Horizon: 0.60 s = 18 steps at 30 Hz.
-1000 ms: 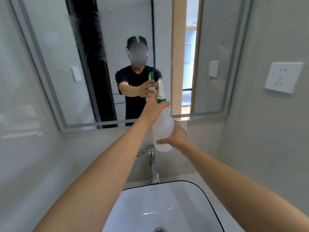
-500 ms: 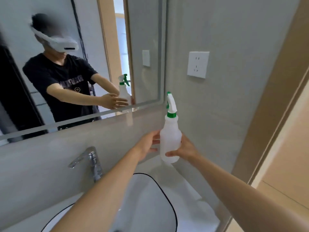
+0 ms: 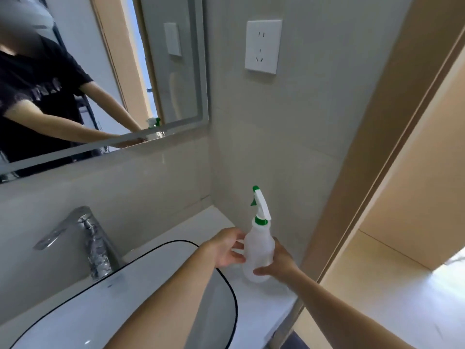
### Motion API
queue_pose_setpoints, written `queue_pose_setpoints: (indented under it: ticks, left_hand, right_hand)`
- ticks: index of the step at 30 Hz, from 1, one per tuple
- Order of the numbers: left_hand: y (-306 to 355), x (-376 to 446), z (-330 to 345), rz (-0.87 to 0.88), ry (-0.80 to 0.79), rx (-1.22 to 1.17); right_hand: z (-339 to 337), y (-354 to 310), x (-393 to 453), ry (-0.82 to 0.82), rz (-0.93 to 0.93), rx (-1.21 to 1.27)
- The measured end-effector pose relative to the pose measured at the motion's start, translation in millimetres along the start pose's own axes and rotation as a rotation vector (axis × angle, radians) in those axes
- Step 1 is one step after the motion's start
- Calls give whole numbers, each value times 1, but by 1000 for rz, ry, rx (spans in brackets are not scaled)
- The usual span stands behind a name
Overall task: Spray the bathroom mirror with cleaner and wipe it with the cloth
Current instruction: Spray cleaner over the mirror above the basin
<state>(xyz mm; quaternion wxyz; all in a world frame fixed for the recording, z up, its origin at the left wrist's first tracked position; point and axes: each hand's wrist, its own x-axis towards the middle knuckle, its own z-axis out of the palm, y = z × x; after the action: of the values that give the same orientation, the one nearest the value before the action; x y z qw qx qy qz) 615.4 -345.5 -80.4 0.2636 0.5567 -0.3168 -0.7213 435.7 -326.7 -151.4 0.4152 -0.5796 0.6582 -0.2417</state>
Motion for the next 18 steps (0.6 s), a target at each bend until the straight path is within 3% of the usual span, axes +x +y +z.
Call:
queue_pose_setpoints:
  ticks: [7, 18]
  left_hand:
    - [-36, 41, 11, -110, 56, 44]
    - [-50, 64, 13, -175, 100, -101]
  right_hand:
    - [23, 58, 12, -78, 126, 40]
    - [31, 77, 29, -71, 77, -19]
